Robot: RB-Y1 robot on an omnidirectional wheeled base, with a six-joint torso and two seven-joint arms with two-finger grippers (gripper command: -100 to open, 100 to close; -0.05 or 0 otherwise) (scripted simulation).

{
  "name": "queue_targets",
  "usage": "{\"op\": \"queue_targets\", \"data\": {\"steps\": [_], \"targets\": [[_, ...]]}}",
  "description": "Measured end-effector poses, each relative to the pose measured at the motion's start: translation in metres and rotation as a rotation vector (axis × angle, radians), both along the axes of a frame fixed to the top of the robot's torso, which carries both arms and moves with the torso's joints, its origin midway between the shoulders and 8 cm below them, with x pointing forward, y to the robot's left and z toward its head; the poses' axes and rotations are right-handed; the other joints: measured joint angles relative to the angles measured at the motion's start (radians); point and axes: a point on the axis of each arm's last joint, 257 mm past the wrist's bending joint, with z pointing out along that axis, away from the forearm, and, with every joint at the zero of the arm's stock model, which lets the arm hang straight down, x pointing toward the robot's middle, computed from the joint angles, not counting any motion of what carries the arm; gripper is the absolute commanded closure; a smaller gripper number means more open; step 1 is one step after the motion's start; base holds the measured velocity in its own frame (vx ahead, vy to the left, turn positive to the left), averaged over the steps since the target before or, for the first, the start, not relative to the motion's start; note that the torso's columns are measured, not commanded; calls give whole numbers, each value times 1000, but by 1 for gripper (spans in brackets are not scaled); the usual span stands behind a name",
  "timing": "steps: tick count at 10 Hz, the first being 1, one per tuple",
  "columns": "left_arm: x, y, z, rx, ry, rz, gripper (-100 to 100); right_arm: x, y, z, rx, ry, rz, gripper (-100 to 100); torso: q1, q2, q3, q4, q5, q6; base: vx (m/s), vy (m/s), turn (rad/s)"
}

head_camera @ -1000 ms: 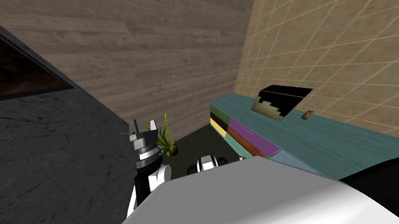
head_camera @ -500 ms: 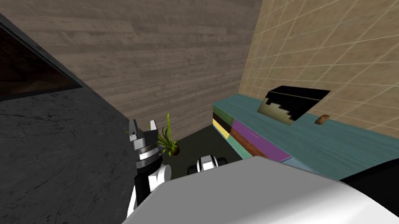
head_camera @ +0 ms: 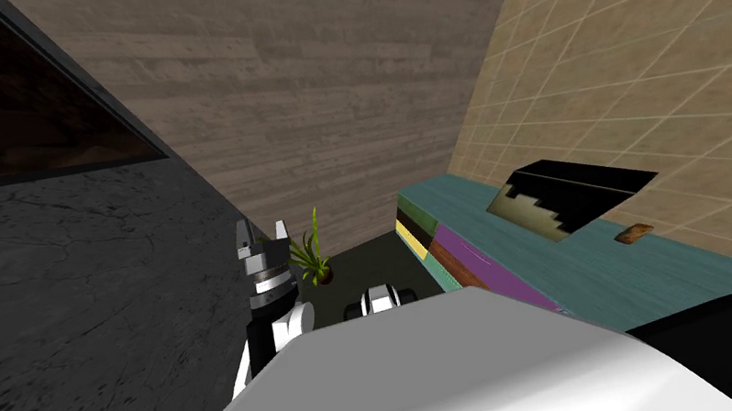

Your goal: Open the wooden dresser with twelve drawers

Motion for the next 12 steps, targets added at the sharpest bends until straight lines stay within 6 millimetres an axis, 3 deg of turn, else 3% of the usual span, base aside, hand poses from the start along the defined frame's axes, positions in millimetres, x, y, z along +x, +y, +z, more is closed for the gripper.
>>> {"op": "queue_targets", "data": {"steps": [4, 12], "targets": [[0, 0, 0, 0, 0, 0, 0, -25, -19, 12, -124, 107, 2, -100, 1, 1, 0, 0, 0, 0, 53, -21, 100], [0, 0, 0, 0, 0, 0, 0, -50, -54, 48, -361, 266, 17, -100, 1, 1, 0, 0, 0, 0, 50, -30, 99]]}}
